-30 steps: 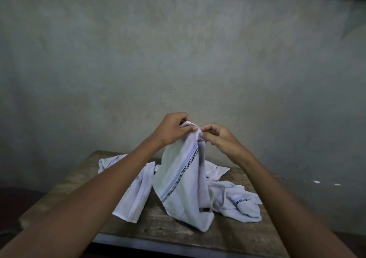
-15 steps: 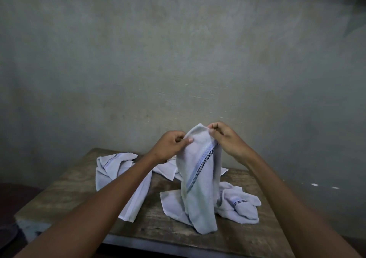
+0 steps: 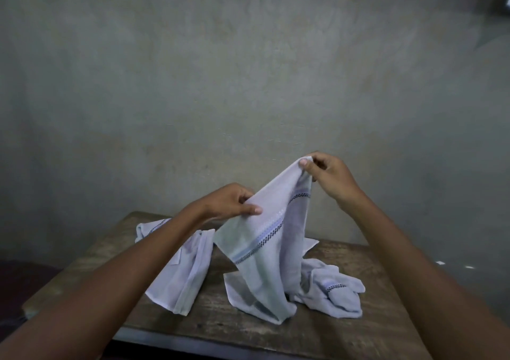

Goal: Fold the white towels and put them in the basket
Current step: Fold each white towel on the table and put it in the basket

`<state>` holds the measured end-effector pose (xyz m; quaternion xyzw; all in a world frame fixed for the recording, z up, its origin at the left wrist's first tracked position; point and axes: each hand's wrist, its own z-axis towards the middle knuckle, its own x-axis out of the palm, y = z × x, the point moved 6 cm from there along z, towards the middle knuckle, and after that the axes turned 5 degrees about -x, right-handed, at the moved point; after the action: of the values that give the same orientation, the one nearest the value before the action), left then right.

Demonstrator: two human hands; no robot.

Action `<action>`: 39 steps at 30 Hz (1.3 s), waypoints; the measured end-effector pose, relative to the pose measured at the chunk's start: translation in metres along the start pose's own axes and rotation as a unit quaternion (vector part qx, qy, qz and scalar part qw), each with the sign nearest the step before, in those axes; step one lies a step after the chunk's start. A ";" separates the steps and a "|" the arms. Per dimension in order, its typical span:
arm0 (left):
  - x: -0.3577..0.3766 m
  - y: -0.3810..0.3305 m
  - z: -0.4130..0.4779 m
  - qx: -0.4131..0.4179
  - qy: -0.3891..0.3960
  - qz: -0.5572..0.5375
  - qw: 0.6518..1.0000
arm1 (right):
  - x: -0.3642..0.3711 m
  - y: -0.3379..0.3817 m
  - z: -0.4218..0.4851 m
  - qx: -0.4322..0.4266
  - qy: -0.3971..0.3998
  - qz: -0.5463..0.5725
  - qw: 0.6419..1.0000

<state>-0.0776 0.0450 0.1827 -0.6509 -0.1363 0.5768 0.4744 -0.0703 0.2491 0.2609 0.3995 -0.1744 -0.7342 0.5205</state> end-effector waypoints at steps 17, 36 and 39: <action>-0.210 -0.110 -0.010 0.044 -0.295 0.323 0.898 | -0.120 0.046 0.075 0.030 -0.044 0.032 0.998; -0.238 -0.166 -0.031 0.106 -0.275 -0.214 0.931 | -0.168 0.147 0.101 -0.047 -0.071 0.070 0.994; -0.236 -0.169 -0.033 0.092 -0.246 -0.220 0.940 | -0.174 0.155 0.099 -0.055 -0.074 0.053 0.994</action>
<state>-0.0566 -0.0546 0.4569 -0.3961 -0.3345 0.6100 0.5993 -0.0254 0.3287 0.4971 0.3045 -0.1928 -0.7417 0.5657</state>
